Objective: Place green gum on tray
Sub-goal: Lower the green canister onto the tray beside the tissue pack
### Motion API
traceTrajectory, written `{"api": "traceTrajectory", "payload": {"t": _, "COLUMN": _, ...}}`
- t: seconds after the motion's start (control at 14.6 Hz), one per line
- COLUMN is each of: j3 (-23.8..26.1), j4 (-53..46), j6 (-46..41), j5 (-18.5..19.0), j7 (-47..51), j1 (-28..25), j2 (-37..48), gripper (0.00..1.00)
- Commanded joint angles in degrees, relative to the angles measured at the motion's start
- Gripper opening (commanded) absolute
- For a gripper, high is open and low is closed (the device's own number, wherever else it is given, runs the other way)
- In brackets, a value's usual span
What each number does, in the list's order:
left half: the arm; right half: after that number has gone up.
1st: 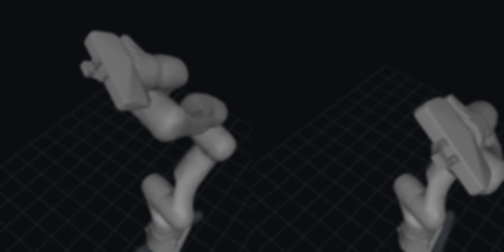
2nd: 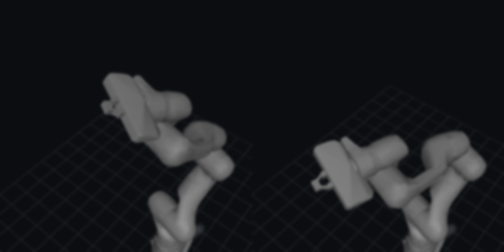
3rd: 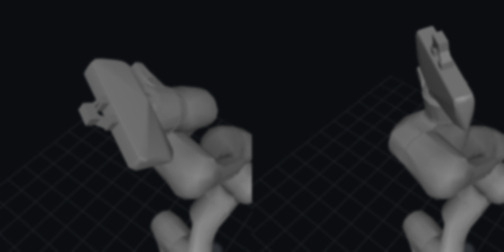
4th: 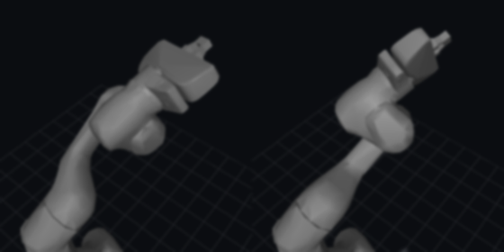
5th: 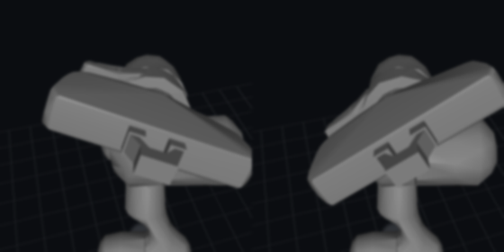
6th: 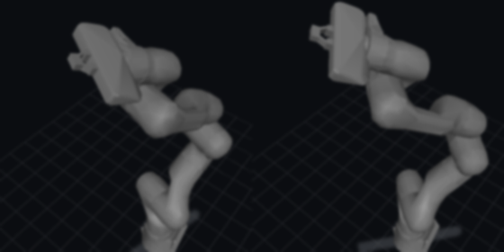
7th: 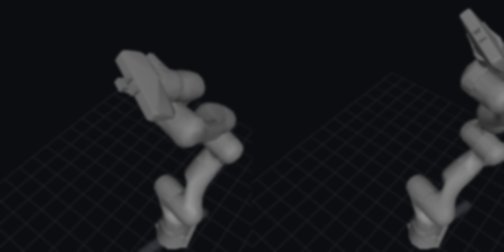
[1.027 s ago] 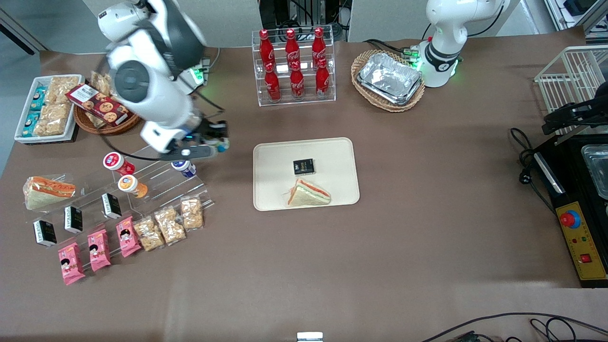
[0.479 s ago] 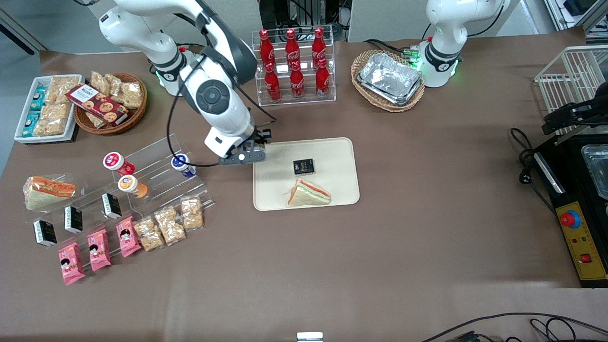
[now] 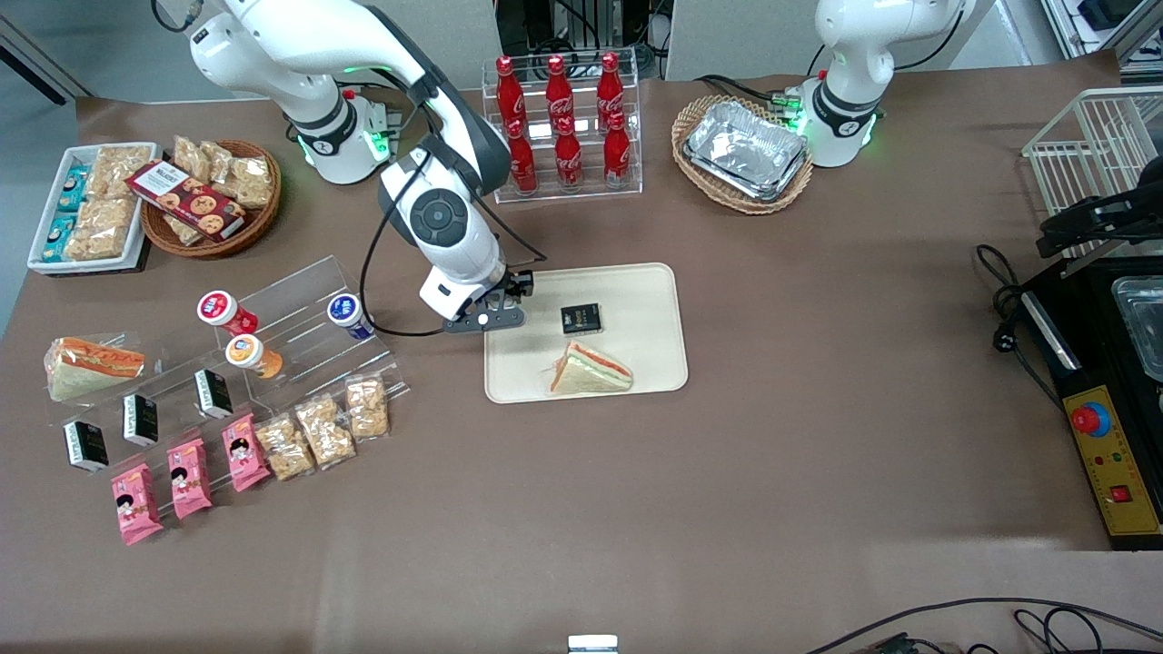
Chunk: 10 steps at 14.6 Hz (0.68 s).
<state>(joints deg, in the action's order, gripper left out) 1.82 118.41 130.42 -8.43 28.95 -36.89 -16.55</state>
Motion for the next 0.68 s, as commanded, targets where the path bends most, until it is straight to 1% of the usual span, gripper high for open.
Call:
{"api": "traceTrajectory", "payload": {"t": 0.0, "j3": -0.6, "j4": 2.3, "j6": 4.4, "j5": -0.3, "j7": 0.1, "j1": -0.6, "j2": -1.0, "gripper": 0.26}}
{"api": "traceTrajectory", "payload": {"t": 0.62, "j3": -0.6, "j4": 2.1, "j6": 8.0, "j5": -0.4, "j7": 0.3, "j1": -1.1, "j2": -4.5, "gripper": 0.29}}
